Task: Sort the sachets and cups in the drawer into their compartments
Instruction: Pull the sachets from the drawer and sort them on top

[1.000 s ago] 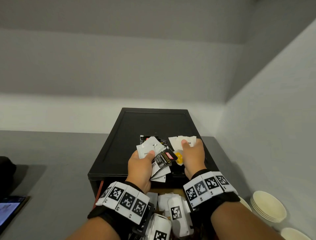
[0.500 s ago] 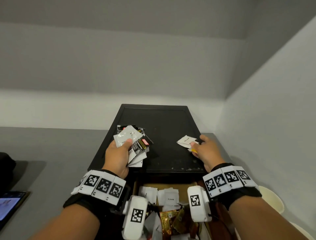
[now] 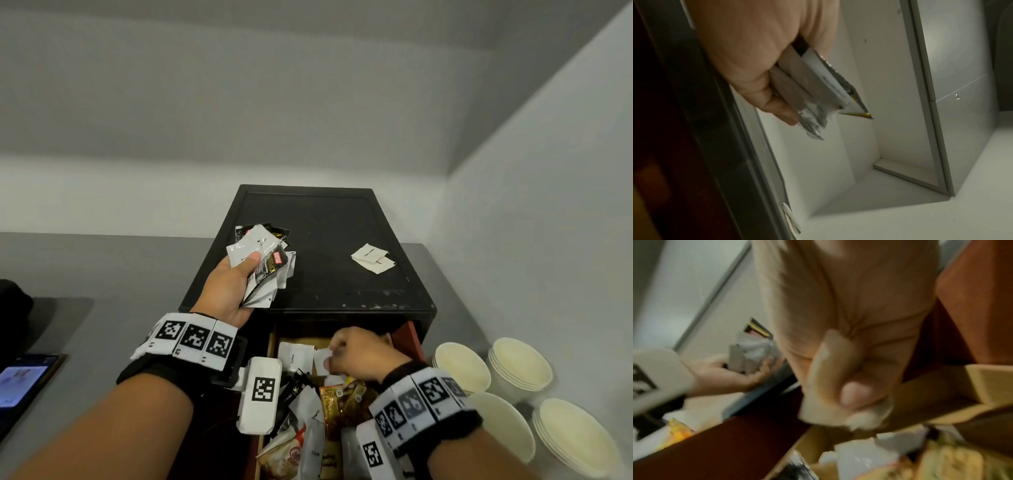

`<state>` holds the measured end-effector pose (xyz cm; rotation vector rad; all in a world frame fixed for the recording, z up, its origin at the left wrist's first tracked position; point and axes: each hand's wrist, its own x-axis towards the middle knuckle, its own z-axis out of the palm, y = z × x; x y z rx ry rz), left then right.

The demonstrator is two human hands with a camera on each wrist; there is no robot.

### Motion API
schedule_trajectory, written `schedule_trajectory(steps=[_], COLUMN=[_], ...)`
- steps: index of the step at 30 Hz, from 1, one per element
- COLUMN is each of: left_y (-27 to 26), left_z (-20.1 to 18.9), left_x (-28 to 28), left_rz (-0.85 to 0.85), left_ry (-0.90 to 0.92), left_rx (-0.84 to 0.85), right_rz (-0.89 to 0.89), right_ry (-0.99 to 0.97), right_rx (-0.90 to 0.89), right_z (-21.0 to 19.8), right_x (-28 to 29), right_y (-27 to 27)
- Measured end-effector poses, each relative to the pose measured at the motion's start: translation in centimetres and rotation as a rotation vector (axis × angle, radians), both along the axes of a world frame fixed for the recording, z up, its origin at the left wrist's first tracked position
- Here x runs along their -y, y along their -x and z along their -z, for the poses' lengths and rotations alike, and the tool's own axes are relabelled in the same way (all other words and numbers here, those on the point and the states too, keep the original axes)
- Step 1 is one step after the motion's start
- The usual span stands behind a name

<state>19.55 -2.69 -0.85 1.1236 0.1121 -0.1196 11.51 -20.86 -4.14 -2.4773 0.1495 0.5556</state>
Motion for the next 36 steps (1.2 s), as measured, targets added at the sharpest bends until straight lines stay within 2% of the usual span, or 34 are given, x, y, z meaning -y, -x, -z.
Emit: schedule_trajectory(steps=[3, 7, 14, 16, 21, 27, 31, 33, 36], left_y=[0.2, 0.5, -0.2, -0.5, -0.8, -0.7, -0.5, -0.6, -0.6], left_z=[0.1, 0.0, 0.1, 0.4, 0.6, 0.6, 0.5, 0.5, 0.6], left_x=[0.1, 0.1, -0.2, -0.5, -0.6, -0.7, -0.7, -0.7, -0.7], left_rz=[-0.010, 0.008, 0.061, 0.104, 0.103, 0.107, 0.101, 0.112, 0.107], left_ry=[-0.043, 0.002, 0.054, 0.101, 0.066, 0.073, 0.052, 0.067, 0.061], left_rx=[0.021, 0.010, -0.018, -0.049, -0.034, -0.044, -0.034, -0.029, -0.024], right_rz=[0.123, 0.149, 0.130, 0.094, -0.069, -0.085, -0.117, -0.163, -0.221], right_ry=[0.192, 0.324, 0.160, 0.109, 0.105, 0.024, -0.035, 0.015, 0.143], right_rx=[-0.029, -0.171, -0.200, -0.175, -0.131, -0.065, -0.139, -0.164, -0.090], right_z=[1.1, 3.5, 3.6, 4.3, 5.1, 6.1, 5.3, 5.1, 4.9], right_x=[0.4, 0.5, -2.2, -3.7, -6.0, -5.8, -5.1, -4.9, -4.7], right_y=[-1.6, -2.8, -4.0, -4.4, -5.2, -5.7, -5.4, -5.1, -4.4])
